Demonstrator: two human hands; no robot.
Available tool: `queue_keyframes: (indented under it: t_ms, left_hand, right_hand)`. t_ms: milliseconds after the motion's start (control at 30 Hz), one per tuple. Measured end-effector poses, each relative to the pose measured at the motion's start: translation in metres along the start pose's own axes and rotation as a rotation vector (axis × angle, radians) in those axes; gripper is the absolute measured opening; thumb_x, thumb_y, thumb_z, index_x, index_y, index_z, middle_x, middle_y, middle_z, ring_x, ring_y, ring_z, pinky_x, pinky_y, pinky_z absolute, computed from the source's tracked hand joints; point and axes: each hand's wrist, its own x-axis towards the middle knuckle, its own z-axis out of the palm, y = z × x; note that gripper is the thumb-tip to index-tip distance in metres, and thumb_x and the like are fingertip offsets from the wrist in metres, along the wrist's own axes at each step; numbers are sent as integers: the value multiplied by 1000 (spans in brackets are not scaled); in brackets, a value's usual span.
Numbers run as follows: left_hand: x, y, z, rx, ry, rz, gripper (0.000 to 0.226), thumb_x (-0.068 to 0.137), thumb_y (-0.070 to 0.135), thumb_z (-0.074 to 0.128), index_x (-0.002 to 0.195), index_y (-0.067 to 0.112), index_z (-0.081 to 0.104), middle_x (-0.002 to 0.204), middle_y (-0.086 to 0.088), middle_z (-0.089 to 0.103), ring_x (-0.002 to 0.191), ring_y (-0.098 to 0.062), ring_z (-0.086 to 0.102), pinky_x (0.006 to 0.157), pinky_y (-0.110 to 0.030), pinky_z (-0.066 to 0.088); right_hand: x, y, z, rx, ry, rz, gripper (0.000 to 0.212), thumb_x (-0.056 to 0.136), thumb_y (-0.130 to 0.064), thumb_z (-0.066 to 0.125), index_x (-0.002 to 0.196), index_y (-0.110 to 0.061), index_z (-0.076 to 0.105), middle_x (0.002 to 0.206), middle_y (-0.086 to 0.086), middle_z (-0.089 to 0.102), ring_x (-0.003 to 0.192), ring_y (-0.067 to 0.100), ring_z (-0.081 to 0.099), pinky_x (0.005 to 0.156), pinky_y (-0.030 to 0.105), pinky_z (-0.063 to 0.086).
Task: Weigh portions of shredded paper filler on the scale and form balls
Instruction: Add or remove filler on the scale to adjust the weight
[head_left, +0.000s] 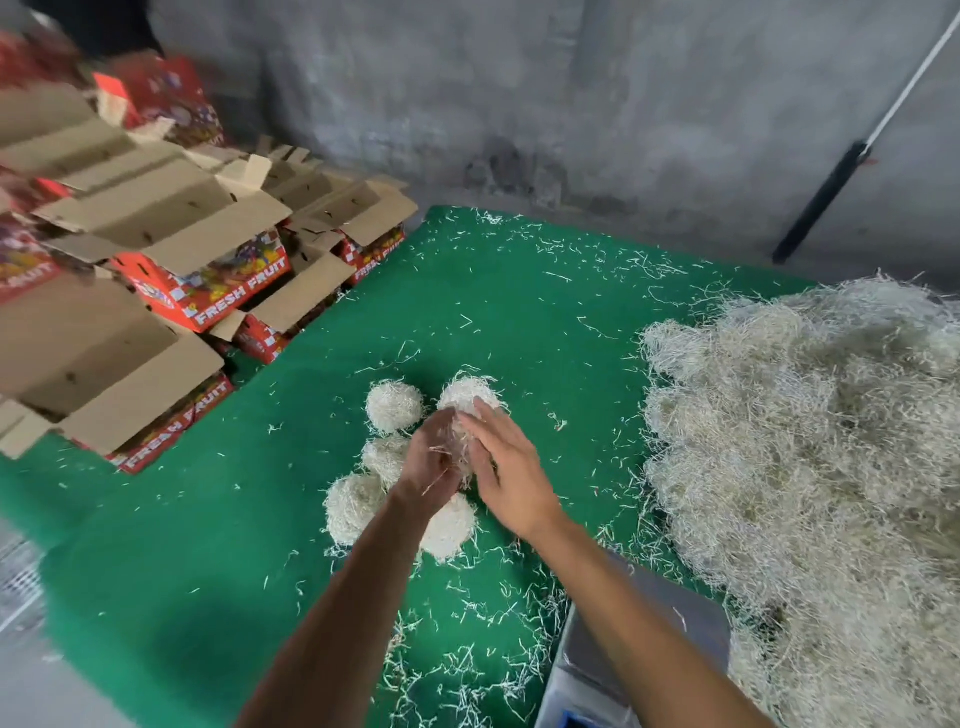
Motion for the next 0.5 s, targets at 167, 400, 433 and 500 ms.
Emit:
queue_keyframes:
  t_ms: [167, 400, 433, 500]
  left_hand:
    - [30, 20, -26, 348, 293, 229, 57, 98, 49, 57, 148, 25, 46, 142, 4, 50, 126, -14, 46, 106, -31, 36]
    - [14, -22, -14, 543, 219, 400, 36, 100, 41, 56, 125, 16, 65, 121, -4, 70, 109, -16, 68, 92, -40, 58]
    - [10, -33, -4, 549, 170, 395, 37, 99, 41, 57, 123, 13, 65, 116, -4, 71, 102, -16, 71, 86, -46, 60]
    - [5, -54, 20, 592, 84, 399, 36, 99, 38, 56, 120, 11, 66, 110, -3, 73, 95, -16, 73, 80, -49, 61]
  right_hand:
    - [15, 8, -7, 35, 11, 144, 49, 112, -26, 41, 161, -24, 36, 170, -7, 26, 157, 9, 20, 129, 45, 19]
    - [-28, 34, -22, 40, 17, 265, 51, 111, -21, 44, 160, -24, 35, 164, -7, 37, 152, 7, 31, 127, 30, 20]
    - [-39, 38, -26, 43, 36, 295, 50, 111, -22, 45, 160, -24, 36, 162, -8, 39, 150, 7, 33, 125, 28, 21]
    - [-60, 50, -39, 36, 84, 340, 49, 111, -25, 45, 159, -24, 37, 161, -6, 42, 148, 8, 37, 124, 29, 23]
